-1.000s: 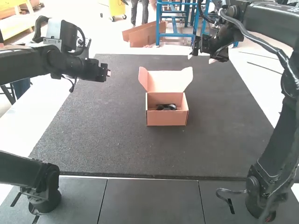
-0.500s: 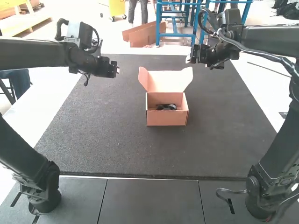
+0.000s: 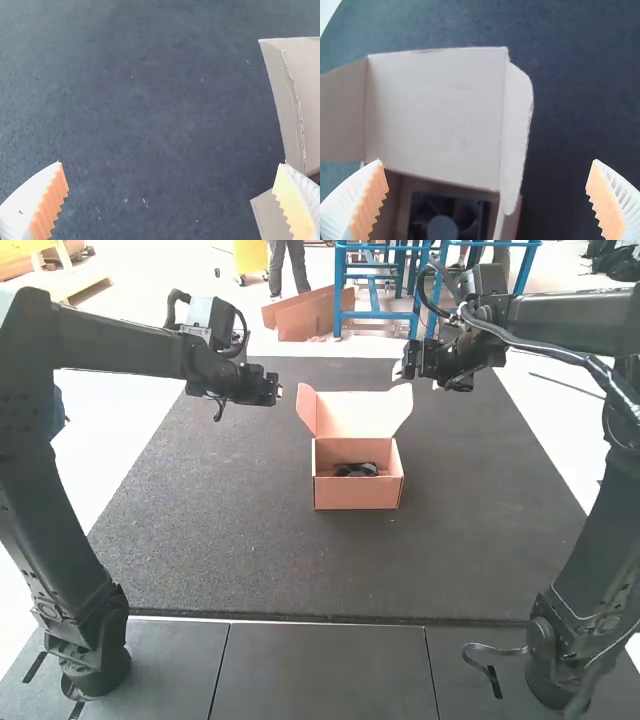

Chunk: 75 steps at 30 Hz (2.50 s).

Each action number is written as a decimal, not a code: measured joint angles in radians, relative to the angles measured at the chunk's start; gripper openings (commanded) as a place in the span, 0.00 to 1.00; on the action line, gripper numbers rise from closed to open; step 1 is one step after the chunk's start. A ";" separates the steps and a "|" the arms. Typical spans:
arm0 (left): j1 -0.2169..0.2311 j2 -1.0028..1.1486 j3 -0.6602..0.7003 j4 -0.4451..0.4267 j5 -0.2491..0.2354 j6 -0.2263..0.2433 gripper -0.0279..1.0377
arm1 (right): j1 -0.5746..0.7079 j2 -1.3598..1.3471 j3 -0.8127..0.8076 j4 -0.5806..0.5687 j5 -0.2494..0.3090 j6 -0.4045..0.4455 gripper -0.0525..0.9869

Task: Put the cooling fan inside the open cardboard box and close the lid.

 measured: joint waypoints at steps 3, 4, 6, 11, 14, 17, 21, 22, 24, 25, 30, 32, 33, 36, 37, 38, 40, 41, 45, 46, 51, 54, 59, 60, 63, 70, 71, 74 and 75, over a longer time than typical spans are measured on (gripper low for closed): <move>0.000 0.027 0.016 0.009 0.000 -0.007 0.94 | 0.000 0.028 0.035 -0.022 -0.010 0.000 0.92; 0.000 0.035 0.022 0.010 0.000 -0.008 0.94 | 0.000 0.035 0.047 -0.027 -0.011 0.000 0.92; 0.000 0.051 0.037 0.015 0.000 -0.011 0.94 | 0.000 0.051 0.074 -0.041 -0.014 0.000 0.92; 0.000 0.083 0.071 0.024 0.000 -0.014 0.94 | 0.000 0.084 0.129 -0.100 -0.029 0.000 0.92; 0.000 0.097 0.080 0.025 0.000 -0.014 0.94 | 0.000 0.097 0.146 -0.119 -0.039 0.001 0.92; 0.000 0.111 0.093 0.024 0.000 -0.014 0.94 | 0.000 0.101 0.150 -0.132 -0.052 0.001 0.92; -0.004 0.130 0.121 0.024 -0.002 -0.014 0.94 | 0.000 0.101 0.158 -0.146 -0.071 0.003 0.91; -0.007 0.133 0.126 0.025 -0.003 -0.014 0.94 | 0.000 0.101 0.160 -0.148 -0.075 0.003 0.91; -0.020 0.134 0.128 0.029 -0.003 -0.014 0.94 | 0.000 0.101 0.160 -0.157 -0.084 0.003 0.91; -0.027 0.135 0.129 0.028 -0.002 -0.014 0.94 | 0.000 0.101 0.160 -0.158 -0.087 0.003 0.91; -0.079 0.135 0.130 0.029 0.007 -0.014 0.94 | 0.000 0.101 0.160 -0.168 -0.098 0.003 0.91; -0.095 0.135 0.129 0.029 0.010 -0.014 0.94 | 0.000 0.105 0.161 -0.172 -0.102 0.003 0.91; -0.101 0.135 0.130 0.029 0.013 -0.014 0.94 | 0.000 0.109 0.161 -0.172 -0.105 0.003 0.91; -0.105 0.135 0.130 0.029 0.021 -0.014 0.94 | 0.000 0.121 0.161 -0.173 -0.106 0.003 0.91; -0.105 0.135 0.130 0.028 0.022 -0.014 0.94 | 0.000 0.126 0.161 -0.174 -0.106 0.003 0.91; -0.105 0.135 0.130 0.028 0.023 -0.014 0.94 | 0.000 0.131 0.161 -0.174 -0.106 0.003 0.91; -0.105 0.135 0.130 0.029 0.024 -0.015 0.94 | 0.000 0.136 0.161 -0.175 -0.108 0.003 0.91; -0.105 0.135 0.130 0.028 0.024 -0.015 0.94 | 0.000 0.136 0.161 -0.175 -0.108 0.003 0.91; -0.105 0.135 0.130 0.016 0.019 -0.022 0.94 | 0.000 0.136 0.161 -0.176 -0.109 0.003 0.91; -0.102 0.135 0.130 0.012 0.011 -0.023 0.94 | 0.000 0.136 0.161 -0.177 -0.109 0.003 0.91; -0.089 0.135 0.129 0.017 -0.047 -0.024 0.94 | 0.000 0.136 0.161 -0.179 -0.103 -0.002 0.91; -0.082 0.135 0.130 0.029 -0.097 -0.021 0.94 | 0.000 0.136 0.161 -0.179 -0.093 -0.012 0.92; -0.082 0.135 0.129 0.074 -0.168 0.003 0.94 | 0.000 0.136 0.161 -0.179 -0.077 -0.022 0.92; -0.082 0.135 0.130 0.087 -0.179 0.009 0.94 | 0.000 0.136 0.161 -0.178 -0.076 -0.023 0.91; -0.082 0.135 0.129 0.138 -0.215 0.035 0.94 | 0.000 0.136 0.161 -0.177 -0.069 -0.027 0.92; -0.083 0.140 0.129 0.161 -0.290 0.077 0.94 | 0.000 0.135 0.161 -0.171 -0.066 -0.028 0.92; -0.084 0.143 0.129 0.163 -0.294 0.082 0.94 | 0.000 0.136 0.161 -0.171 -0.066 -0.028 0.92; -0.083 0.166 0.129 0.158 -0.305 0.094 0.94 | -0.002 0.136 0.161 -0.158 -0.066 -0.028 0.91; -0.083 0.176 0.129 0.152 -0.307 0.097 0.94 | -0.003 0.136 0.161 -0.153 -0.066 -0.028 0.92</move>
